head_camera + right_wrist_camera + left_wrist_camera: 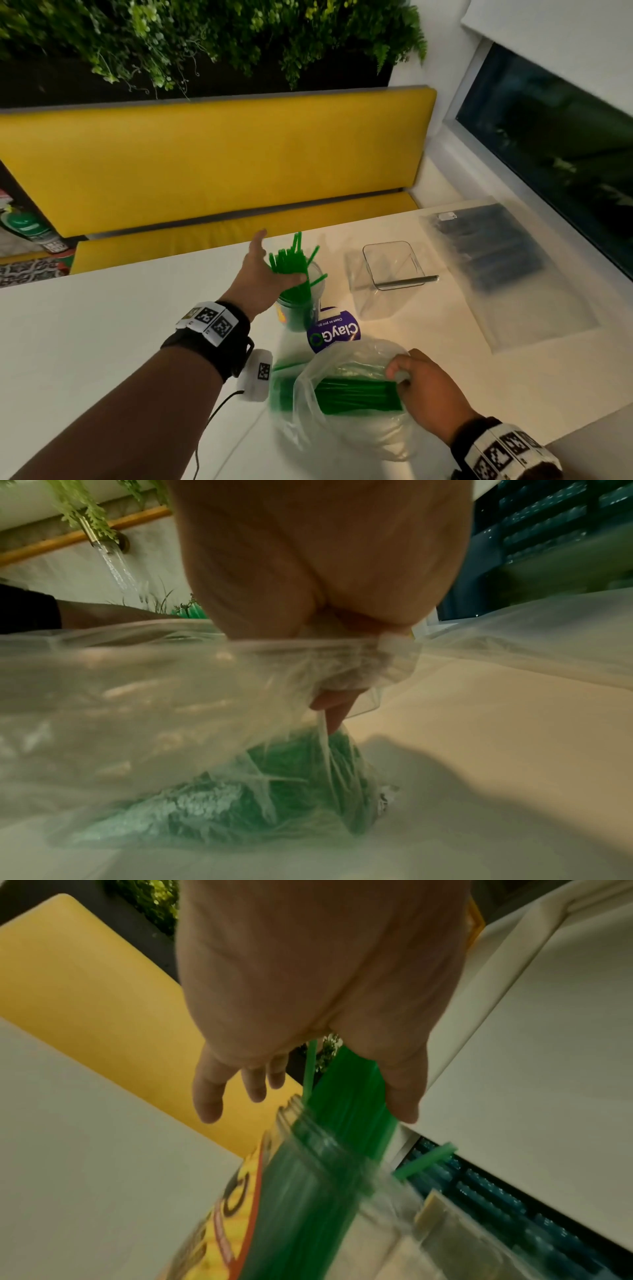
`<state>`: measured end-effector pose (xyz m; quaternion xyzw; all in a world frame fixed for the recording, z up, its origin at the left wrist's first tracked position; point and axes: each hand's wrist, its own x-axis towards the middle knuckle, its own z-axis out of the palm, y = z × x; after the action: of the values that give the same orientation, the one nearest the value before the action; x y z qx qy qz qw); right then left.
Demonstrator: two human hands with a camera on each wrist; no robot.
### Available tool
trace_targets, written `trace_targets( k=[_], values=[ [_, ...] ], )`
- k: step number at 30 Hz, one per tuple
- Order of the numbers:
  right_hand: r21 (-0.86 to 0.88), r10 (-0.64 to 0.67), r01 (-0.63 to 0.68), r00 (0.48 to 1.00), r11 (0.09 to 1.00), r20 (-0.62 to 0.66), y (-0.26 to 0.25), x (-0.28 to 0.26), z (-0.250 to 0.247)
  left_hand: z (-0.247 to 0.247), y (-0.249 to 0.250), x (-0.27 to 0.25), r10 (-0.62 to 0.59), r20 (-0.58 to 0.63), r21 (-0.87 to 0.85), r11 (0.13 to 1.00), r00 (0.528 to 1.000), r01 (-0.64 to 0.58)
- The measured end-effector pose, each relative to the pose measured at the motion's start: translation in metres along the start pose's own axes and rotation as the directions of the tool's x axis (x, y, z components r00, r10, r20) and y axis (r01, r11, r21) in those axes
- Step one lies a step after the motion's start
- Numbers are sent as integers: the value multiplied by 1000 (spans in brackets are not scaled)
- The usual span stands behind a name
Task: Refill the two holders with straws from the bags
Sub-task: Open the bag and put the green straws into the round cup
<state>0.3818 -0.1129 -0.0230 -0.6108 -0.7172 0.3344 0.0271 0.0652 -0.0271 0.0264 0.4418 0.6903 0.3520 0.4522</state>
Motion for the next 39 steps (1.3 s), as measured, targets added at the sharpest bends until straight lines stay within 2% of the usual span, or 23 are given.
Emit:
trace_targets(
  k=[2,4,5,6,7,8,9,10,11,12,13,14,16,17,19,22,24,28,29,33,35,37,39],
  values=[
    [3,-1,1,1000,1000,8,-2,0,-1,-11,9,-7,85,-53,-13,996,995,-86],
    [4,-4,4,1000,1000,16,-4,0,-1,-18,24,-22,232,-163,48,973,959,-227],
    [3,-6,6,1000,1000,18,-5,0,-2,-18,32,-35,327,-233,98,945,916,-312],
    [2,-10,10,1000,1000,21,-7,0,-2,-15,41,-50,439,-285,168,898,852,-406],
    [2,-14,14,1000,1000,22,-9,0,-2,-7,46,-67,552,-287,246,832,783,-497],
    [0,-19,19,1000,1000,23,-11,1,-3,5,51,-84,650,-203,292,755,733,-588],
    [-2,-25,25,999,1000,24,-13,2,-3,21,51,-101,715,-29,298,673,698,-677],
    [-4,-34,34,999,999,22,-15,2,-3,40,42,-114,725,197,305,595,660,-744],
    [-7,-43,43,999,999,19,-17,3,-2,60,29,-124,664,405,334,532,628,-778],
    [-9,-53,53,998,999,16,-19,3,-2,79,11,-129,580,552,384,462,600,-799],
    [-10,-67,67,998,998,21,-21,3,-1,95,-11,-127,507,625,437,404,594,-804],
    [-8,-87,87,996,996,28,-23,2,0,108,-30,-124,441,650,489,381,619,-784],
    [-6,-116,117,992,993,49,-25,1,1,123,-54,-117,239,641,590,455,729,-668],
    [-11,-125,126,990,992,59,-25,0,2,127,-62,-114,146,637,626,474,757,-619],
    [-16,-153,155,985,988,77,-24,-2,2,132,-67,-113,49,634,673,457,772,-582],
    [5,-212,213,972,977,105,-20,-5,-1,138,-64,-115,88,584,715,415,807,-563],
    [23,-228,227,970,974,90,-17,-6,-4,138,-64,-114,120,549,711,453,827,-537],
    [-11,-225,225,973,974,-52,-10,-8,-7,132,-74,-104,151,529,666,536,835,-519],
    [-19,-234,233,970,972,-68,-10,-8,-6,132,-77,-101,130,532,680,524,837,-513],
    [-59,-327,323,942,944,-74,-16,-10,1,138,-84,-100,95,531,762,381,842,-524],
    [-85,-344,337,935,938,-89,-19,-10,1,137,-82,-99,97,526,748,420,845,-514],
    [-74,-312,305,942,950,-124,-17,-8,-4,129,-76,-102,75,517,708,522,853,-475],
    [32,-250,257,957,966,-145,-14,-5,-10,118,-67,-106,124,501,697,530,857,-483]
  ],
)
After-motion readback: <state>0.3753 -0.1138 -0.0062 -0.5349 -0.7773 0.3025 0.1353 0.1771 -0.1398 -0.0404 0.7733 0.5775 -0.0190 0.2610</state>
